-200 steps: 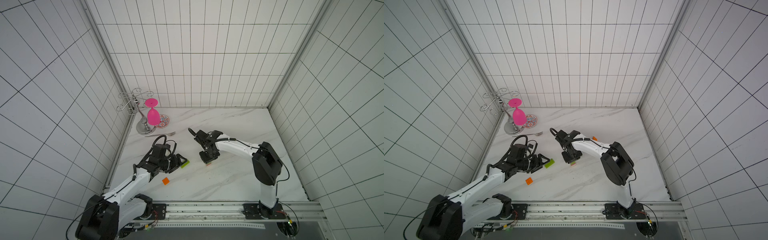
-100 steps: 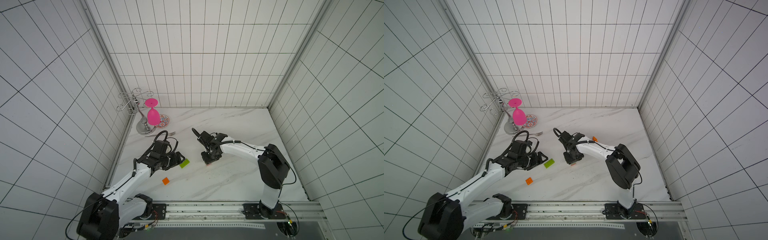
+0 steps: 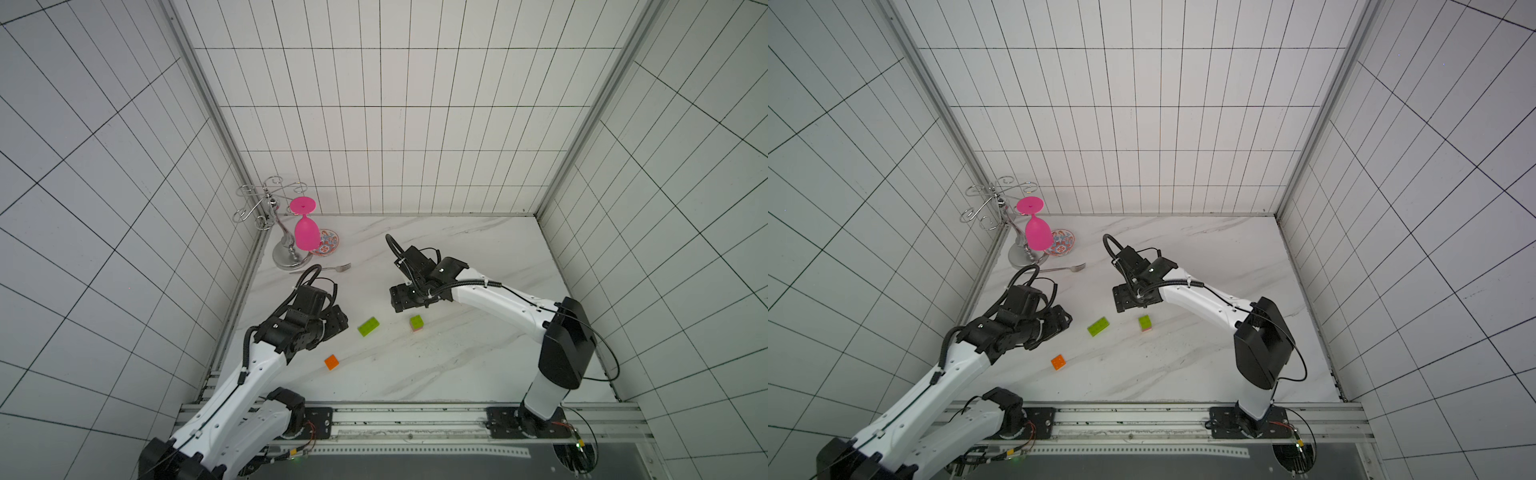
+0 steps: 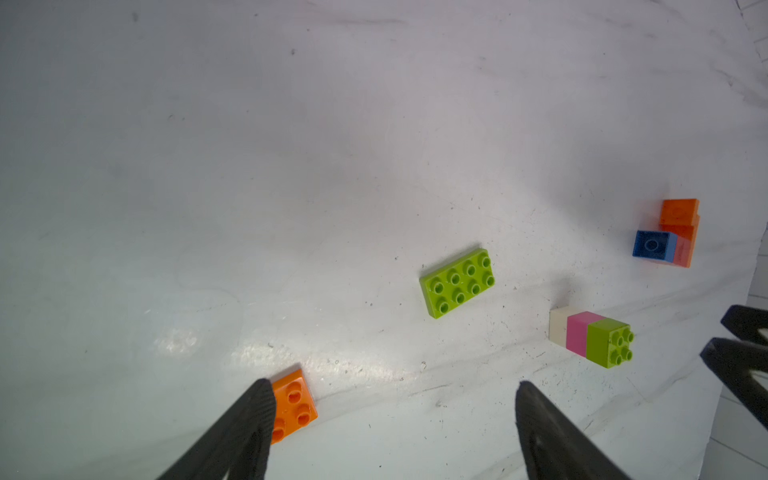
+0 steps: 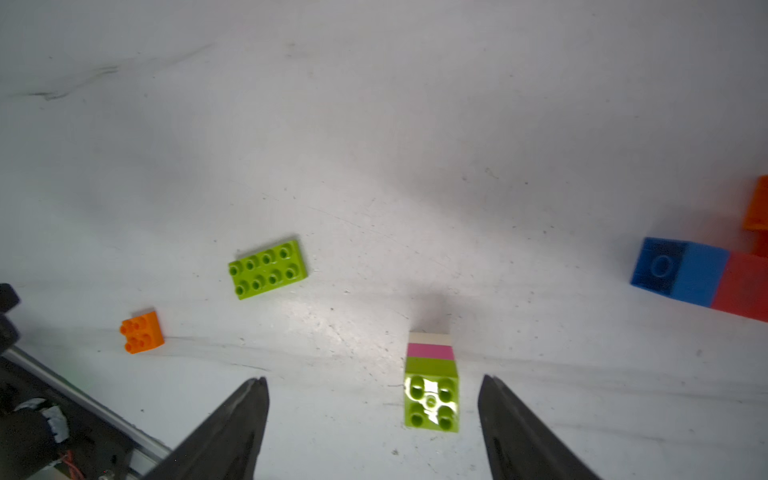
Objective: Assemble the letter r with lego
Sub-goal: Pick up the lego brick from the center of the board.
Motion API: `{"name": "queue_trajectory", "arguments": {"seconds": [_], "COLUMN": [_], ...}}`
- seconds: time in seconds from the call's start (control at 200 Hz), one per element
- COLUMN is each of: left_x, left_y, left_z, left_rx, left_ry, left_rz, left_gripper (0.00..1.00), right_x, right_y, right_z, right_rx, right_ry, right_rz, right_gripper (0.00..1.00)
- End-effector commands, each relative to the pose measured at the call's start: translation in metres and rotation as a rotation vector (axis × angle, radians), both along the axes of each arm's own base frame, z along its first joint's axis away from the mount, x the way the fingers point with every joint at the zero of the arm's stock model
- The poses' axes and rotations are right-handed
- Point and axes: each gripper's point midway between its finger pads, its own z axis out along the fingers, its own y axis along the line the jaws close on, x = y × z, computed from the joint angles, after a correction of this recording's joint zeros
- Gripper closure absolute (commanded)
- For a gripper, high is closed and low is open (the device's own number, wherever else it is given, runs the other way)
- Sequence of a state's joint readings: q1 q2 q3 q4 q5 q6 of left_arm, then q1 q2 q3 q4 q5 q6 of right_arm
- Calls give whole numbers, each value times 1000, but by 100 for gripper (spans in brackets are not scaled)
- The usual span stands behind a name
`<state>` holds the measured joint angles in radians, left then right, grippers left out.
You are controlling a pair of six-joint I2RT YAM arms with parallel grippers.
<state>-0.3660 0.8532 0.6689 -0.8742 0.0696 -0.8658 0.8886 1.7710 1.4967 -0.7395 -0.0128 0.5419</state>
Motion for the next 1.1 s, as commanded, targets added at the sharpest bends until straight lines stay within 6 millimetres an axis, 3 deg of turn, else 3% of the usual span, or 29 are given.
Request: {"name": "queue_trajectory", "arguments": {"seconds": [0.0,0.16,0.315,0.36,0.4,0.595,0.745,1.094], "left_x": [-17,-1,14,18,22,33,41,39], "left_y": [19,8,25,29,34,42,47,54], "left_z": [-15,-6,15,21,27,39,44,54], "left_rx": [3,-126,-190,-218,-242,-253,-258,-203], "left_ry": [45,3,-15,-36,-53,-62,-70,-84], "left_rz": [157,128,174,178,186,185,207,211], "left_gripper": [19,20,21,21,22,22,22,23], "right_x": [4,7,4,4,5,4,3,-10], "right_y": [30,52,68,69,67,76,85,82], "right_z": [-8,-21,-36,-41,-47,-76,-85,-107], "right_rx": [30,42,45,34,17,-32,-60,-109], "right_ry": [14,61,73,72,79,130,136,190], "right_rz": [-139,-373,-495,-526,-562,-624,-637,-684], "right_gripper": [20,22,24,16,16,16,18,26]}}
